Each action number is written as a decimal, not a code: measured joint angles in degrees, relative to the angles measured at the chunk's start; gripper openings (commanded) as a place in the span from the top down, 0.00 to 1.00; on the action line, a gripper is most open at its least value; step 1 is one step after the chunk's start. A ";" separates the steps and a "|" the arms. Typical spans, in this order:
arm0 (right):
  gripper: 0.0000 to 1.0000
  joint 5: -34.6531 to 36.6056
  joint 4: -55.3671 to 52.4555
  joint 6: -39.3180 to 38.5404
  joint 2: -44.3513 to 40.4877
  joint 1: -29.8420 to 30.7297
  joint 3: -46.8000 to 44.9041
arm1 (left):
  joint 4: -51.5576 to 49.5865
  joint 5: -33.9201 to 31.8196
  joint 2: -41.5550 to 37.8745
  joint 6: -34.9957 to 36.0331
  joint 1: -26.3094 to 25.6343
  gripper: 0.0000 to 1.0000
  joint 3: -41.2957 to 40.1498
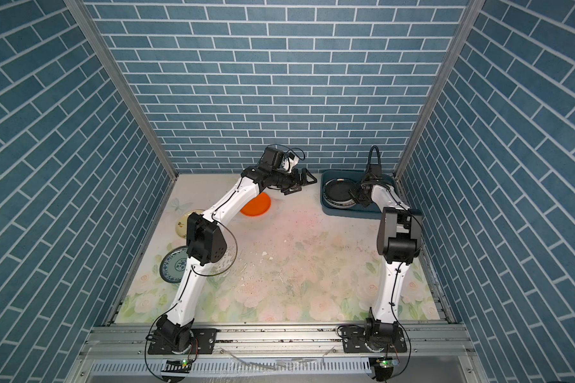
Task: Place the plates into the plastic bin on the countertop
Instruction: Place the plate in the plastic bin.
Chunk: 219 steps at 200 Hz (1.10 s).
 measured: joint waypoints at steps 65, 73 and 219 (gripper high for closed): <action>0.98 -0.02 -1.95 -0.31 4.87 -0.02 5.22 | 0.07 -1.90 0.00 -0.66 0.79 0.00 -0.55; 0.97 -0.07 -2.29 -0.31 4.98 -0.02 5.07 | 0.07 -2.01 0.00 -0.72 0.83 0.00 -0.63; 0.32 2.27 -4.98 -3.28 2.32 0.22 4.70 | 2.62 -2.38 -1.33 -1.70 0.90 0.00 -7.26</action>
